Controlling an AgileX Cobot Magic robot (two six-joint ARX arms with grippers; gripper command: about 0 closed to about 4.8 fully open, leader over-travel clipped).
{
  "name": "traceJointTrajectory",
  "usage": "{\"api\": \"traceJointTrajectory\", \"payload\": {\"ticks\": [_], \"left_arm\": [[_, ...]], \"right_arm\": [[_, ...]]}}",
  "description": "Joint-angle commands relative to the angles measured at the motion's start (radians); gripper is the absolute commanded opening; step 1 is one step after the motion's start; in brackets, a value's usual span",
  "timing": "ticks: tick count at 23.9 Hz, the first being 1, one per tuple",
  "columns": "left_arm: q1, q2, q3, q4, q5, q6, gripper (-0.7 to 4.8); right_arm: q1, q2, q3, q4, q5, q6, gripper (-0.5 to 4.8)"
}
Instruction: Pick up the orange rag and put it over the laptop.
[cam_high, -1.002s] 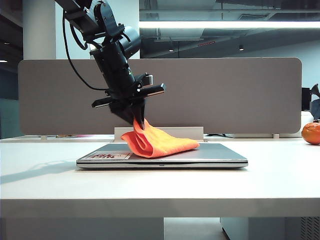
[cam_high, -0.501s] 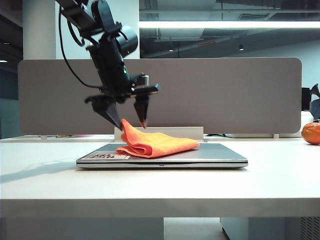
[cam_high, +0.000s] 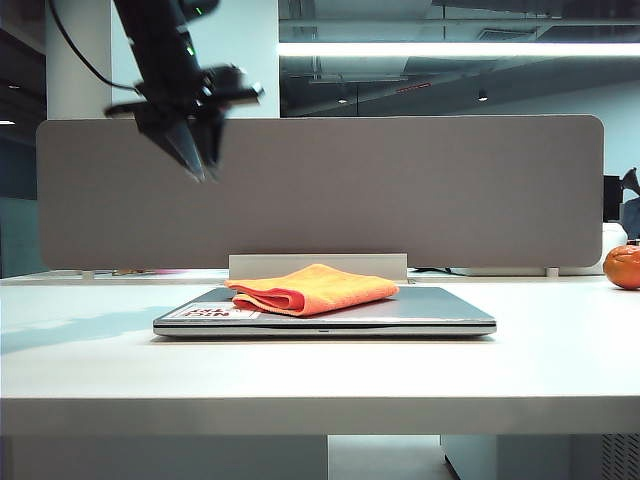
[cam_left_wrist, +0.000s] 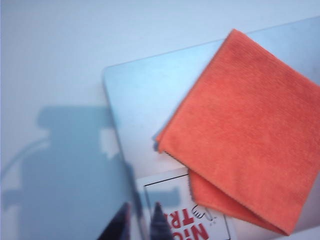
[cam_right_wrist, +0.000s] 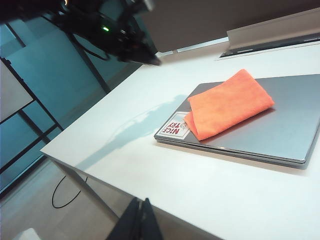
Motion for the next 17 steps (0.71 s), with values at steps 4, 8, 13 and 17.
{"api": "traceJointTrajectory", "payload": {"ticks": [4, 8, 13, 17], "left_arm": [[0.024, -0.108, 0.003, -0.069, -0.011, 0.027, -0.06], [0.024, -0.189, 0.003, -0.099, -0.051, 0.026, -0.06], [0.024, -0.304, -0.002, -0.175, -0.051, 0.027, -0.06], [0.024, -0.417, -0.003, -0.193, -0.051, 0.022, -0.06]], "right_arm": [[0.000, 0.000, 0.005, 0.016, 0.061, -0.005, -0.05], [0.000, 0.000, 0.004, 0.016, 0.104, -0.005, -0.05], [0.000, 0.000, 0.004, 0.016, 0.185, -0.005, -0.05], [0.000, 0.000, 0.004, 0.016, 0.194, -0.005, -0.05]]}}
